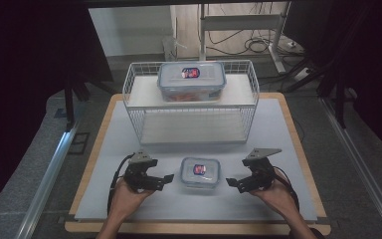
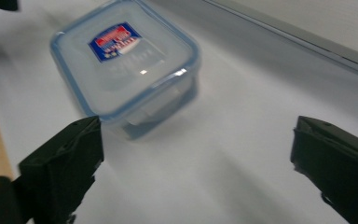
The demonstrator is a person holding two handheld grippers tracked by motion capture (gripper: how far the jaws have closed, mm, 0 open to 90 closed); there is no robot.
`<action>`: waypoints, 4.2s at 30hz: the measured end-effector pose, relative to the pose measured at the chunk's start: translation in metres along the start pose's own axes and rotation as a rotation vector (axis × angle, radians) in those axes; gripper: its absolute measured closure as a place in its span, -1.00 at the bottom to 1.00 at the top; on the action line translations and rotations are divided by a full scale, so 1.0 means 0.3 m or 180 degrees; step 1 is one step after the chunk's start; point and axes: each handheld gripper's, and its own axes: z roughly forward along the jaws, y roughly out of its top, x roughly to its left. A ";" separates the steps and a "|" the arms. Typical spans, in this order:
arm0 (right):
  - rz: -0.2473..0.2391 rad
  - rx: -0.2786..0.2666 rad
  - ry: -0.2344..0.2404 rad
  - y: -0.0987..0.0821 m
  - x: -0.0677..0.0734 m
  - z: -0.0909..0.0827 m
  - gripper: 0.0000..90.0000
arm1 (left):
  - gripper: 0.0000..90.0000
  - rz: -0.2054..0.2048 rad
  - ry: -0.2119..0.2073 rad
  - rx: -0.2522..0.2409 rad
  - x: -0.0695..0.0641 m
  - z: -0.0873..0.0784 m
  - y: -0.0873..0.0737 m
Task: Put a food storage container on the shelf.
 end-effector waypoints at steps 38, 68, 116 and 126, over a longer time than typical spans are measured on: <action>0.0846 0.0157 0.0897 0.023 0.001 0.109 0.20 | 0.07 -0.0561 -0.0975 0.0194 0.015 0.127 0.008; 0.0938 -0.0020 0.1158 -0.003 0.000 0.103 0.31 | 0.23 -0.0882 -0.1221 -0.0014 0.040 0.099 -0.045; 0.0699 -0.0823 0.0988 0.481 -0.052 -0.180 0.30 | 0.27 -0.0347 -0.0967 -0.0617 0.043 -0.183 0.484; 0.0694 -0.0945 0.0989 0.630 -0.072 -0.222 0.30 | 0.26 -0.0349 -0.0891 -0.0725 0.079 -0.259 0.632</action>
